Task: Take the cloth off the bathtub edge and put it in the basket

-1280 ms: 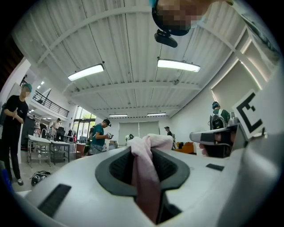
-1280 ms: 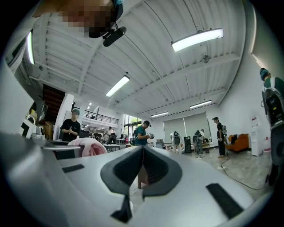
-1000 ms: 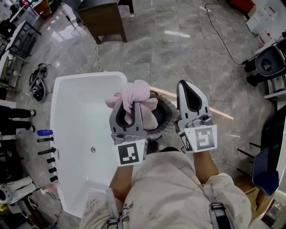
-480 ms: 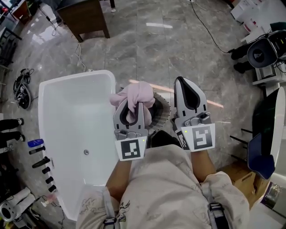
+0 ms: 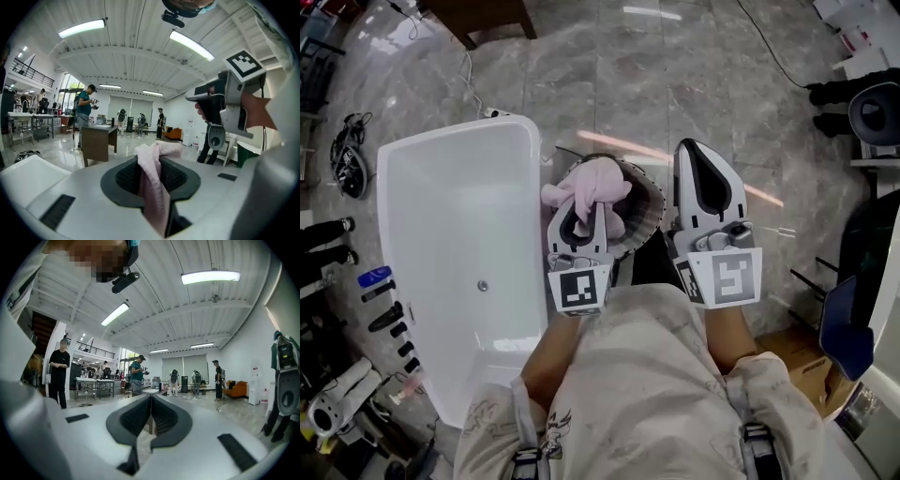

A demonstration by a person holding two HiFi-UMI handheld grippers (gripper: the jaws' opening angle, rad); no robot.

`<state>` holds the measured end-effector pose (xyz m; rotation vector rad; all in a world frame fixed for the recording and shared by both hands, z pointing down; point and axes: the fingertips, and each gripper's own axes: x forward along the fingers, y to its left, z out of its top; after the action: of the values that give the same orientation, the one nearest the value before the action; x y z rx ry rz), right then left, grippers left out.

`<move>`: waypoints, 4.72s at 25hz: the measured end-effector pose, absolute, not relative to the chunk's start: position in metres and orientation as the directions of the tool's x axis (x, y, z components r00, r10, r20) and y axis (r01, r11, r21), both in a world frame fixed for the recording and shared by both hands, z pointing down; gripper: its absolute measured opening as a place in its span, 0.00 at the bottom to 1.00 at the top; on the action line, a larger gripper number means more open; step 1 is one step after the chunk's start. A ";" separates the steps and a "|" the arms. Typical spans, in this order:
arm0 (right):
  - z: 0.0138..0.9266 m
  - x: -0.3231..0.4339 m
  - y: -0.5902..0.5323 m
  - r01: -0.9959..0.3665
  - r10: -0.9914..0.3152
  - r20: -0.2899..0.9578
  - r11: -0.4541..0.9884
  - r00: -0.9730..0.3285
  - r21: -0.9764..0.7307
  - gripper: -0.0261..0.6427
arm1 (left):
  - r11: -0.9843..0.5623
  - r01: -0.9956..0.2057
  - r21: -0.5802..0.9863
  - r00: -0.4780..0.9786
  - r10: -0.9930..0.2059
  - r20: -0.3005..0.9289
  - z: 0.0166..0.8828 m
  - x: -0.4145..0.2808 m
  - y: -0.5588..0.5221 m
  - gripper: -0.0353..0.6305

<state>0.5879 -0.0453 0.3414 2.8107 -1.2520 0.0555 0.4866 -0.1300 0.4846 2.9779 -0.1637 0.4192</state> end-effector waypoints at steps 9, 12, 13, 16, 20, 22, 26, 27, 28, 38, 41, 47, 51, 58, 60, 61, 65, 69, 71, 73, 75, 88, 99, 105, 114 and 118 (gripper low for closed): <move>0.375 0.653 -0.046 -0.789 -0.785 0.124 -0.614 0.607 -0.026 0.02 | -0.976 -0.196 0.091 0.882 -0.135 0.452 0.567 0.508 -0.114 0.20; 0.391 0.663 -0.047 -0.800 -0.794 0.153 -0.599 0.588 -0.036 0.02 | -0.974 -0.211 0.081 0.859 -0.145 0.491 0.589 0.510 -0.112 0.20; 0.398 0.664 -0.046 -0.804 -0.797 0.169 -0.593 0.579 -0.041 0.02 | -0.972 -0.222 0.079 0.847 -0.152 0.510 0.596 0.509 -0.111 0.20; 0.419 0.667 -0.046 -0.816 -0.807 0.207 -0.575 0.554 -0.057 0.02 | -0.964 -0.256 0.076 0.807 -0.170 0.566 0.619 0.506 -0.110 0.20; 0.436 0.673 -0.050 -0.819 -0.807 0.229 -0.570 0.543 -0.067 0.02 | -0.959 -0.267 0.098 0.768 -0.150 0.623 0.652 0.509 -0.109 0.20; 0.444 0.673 -0.052 -0.821 -0.809 0.242 -0.565 0.535 -0.075 0.02 | -0.955 -0.274 0.118 0.745 -0.133 0.653 0.668 0.507 -0.107 0.20; 0.459 0.672 -0.056 -0.825 -0.809 0.275 -0.558 0.519 -0.087 0.02 | -0.942 -0.295 0.158 0.694 -0.097 0.713 0.702 0.505 -0.102 0.20; 0.463 0.672 -0.056 -0.826 -0.809 0.283 -0.557 0.515 -0.089 0.02 | -0.941 -0.298 0.162 0.682 -0.091 0.725 0.710 0.504 -0.101 0.20; 0.466 0.672 -0.057 -0.826 -0.809 0.290 -0.556 0.512 -0.091 0.02 | -0.939 -0.301 0.166 0.672 -0.085 0.736 0.717 0.504 -0.100 0.20; 0.502 0.675 -0.064 -0.829 -0.799 0.355 -0.550 0.486 -0.103 0.02 | -0.921 -0.337 0.193 0.554 -0.028 0.832 0.796 0.495 -0.099 0.19; 0.513 0.673 -0.065 -0.832 -0.796 0.374 -0.545 0.475 -0.105 0.02 | -0.915 -0.351 0.198 0.535 -0.022 0.845 0.812 0.492 -0.099 0.19; 0.536 0.671 -0.063 -0.832 -0.786 0.414 -0.544 0.459 -0.111 0.02 | -0.899 -0.384 0.212 0.475 0.004 0.880 0.853 0.486 -0.099 0.19; 0.549 0.667 -0.063 -0.835 -0.782 0.433 -0.540 0.448 -0.111 0.02 | -0.902 -0.379 0.207 0.432 0.026 0.901 0.881 0.482 -0.098 0.19; 0.568 0.664 -0.061 -0.833 -0.773 0.462 -0.540 0.434 -0.120 0.02 | -0.895 -0.388 0.221 0.363 0.071 0.929 0.917 0.474 -0.097 0.19; 0.571 0.663 -0.062 -0.835 -0.774 0.465 -0.537 0.429 -0.122 0.02 | -0.892 -0.394 0.220 0.352 0.074 0.933 0.920 0.474 -0.098 0.19; 0.571 0.663 -0.062 -0.836 -0.775 0.466 -0.535 0.428 -0.123 0.02 | -0.892 -0.396 0.219 0.349 0.074 0.934 0.921 0.473 -0.098 0.20; 0.568 0.660 -0.066 -0.840 -0.781 0.459 -0.528 0.423 -0.126 0.02 | -0.883 -0.407 0.236 0.370 0.077 0.926 0.919 0.473 -0.098 0.28; 0.565 0.657 -0.070 -0.842 -0.786 0.454 -0.524 0.420 -0.129 0.02 | -0.870 -0.417 0.262 0.380 0.095 0.920 0.915 0.472 -0.095 0.40; 0.564 0.656 -0.072 -0.843 -0.787 0.453 -0.522 0.419 -0.129 0.02 | -0.868 -0.413 0.275 0.377 0.112 0.919 0.914 0.471 -0.092 0.42; 0.562 0.654 -0.073 -0.844 -0.789 0.450 -0.520 0.418 -0.129 0.02 | -0.870 -0.406 0.280 0.378 0.119 0.918 0.912 0.470 -0.091 0.42; 0.560 0.651 -0.075 -0.846 -0.792 0.446 -0.517 0.416 -0.129 0.02 | -0.872 -0.404 0.277 0.377 0.118 0.919 0.910 0.467 -0.091 0.42; 0.533 0.638 -0.092 -0.869 -0.820 0.404 -0.482 0.404 -0.109 0.02 | -0.837 -0.459 0.297 0.419 0.091 0.903 0.872 0.442 -0.102 0.42; 0.489 0.616 -0.108 -0.897 -0.854 0.345 -0.436 0.390 -0.065 0.02 | -0.861 -0.406 0.305 0.565 0.026 0.824 0.783 0.435 -0.137 0.42; 0.465 0.598 -0.117 -0.907 -0.869 0.309 -0.418 0.386 -0.042 0.02 | -0.853 -0.425 0.302 0.661 -0.065 0.747 0.721 0.429 -0.167 0.42; 0.428 0.559 -0.142 -0.934 -0.907 0.240 -0.357 0.345 -0.009 0.02 | -0.837 -0.481 0.260 0.749 -0.238 0.618 0.632 0.401 -0.219 0.42; 0.408 0.541 -0.160 -0.950 -0.931 0.199 -0.312 0.307 0.005 0.02 | -0.812 -0.537 0.231 0.755 -0.340 0.560 0.596 0.373 -0.245 0.42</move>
<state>0.5407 -0.1604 0.4083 2.4388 -1.7650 0.2401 0.3728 -0.2448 0.5959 2.5732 -0.6707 0.7167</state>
